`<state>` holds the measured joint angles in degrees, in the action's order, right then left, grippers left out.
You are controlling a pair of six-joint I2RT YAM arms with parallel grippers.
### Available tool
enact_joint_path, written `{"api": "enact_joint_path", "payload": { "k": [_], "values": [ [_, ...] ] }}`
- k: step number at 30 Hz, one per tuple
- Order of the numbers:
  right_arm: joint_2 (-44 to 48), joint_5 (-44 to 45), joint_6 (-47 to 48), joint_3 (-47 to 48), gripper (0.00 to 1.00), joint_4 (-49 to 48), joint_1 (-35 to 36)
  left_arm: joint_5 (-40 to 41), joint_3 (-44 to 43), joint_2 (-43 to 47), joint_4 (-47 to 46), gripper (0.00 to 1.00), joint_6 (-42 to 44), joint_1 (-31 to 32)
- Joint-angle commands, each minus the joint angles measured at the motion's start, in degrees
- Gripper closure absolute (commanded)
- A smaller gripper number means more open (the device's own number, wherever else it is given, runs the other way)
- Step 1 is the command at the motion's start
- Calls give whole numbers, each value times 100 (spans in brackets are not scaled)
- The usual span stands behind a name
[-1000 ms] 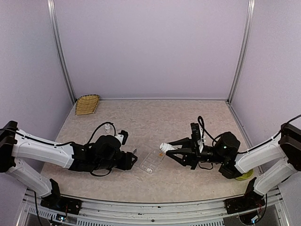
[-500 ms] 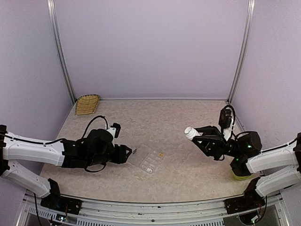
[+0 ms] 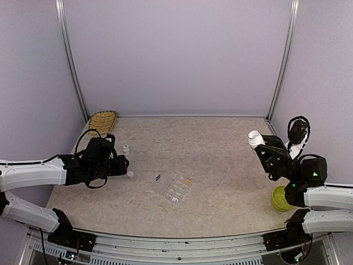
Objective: Sort the pills into containers
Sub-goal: Pick up the lid of the pill bottle from the center of the board.
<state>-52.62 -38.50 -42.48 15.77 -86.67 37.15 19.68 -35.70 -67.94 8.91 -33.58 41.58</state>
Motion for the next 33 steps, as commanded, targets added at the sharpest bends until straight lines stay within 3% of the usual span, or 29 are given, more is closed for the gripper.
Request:
{"api": "enact_joint_path", "payload": {
  "k": [1,9,19,33],
  "values": [
    [199,119,146,-209,88,387,-41,-28,-102,-446,384,41,153,-77],
    [745,74,502,-132,88,1238,-43,-82,-344,-1235,288,40,344,-98],
    [936,79,562,-202,87,1488,-47,-78,-859,-2038,190,40,687,-130],
    [811,54,583,-133,88,1575,-49,-123,-1016,-2500,-16,45,804,-238]
  ]
}}
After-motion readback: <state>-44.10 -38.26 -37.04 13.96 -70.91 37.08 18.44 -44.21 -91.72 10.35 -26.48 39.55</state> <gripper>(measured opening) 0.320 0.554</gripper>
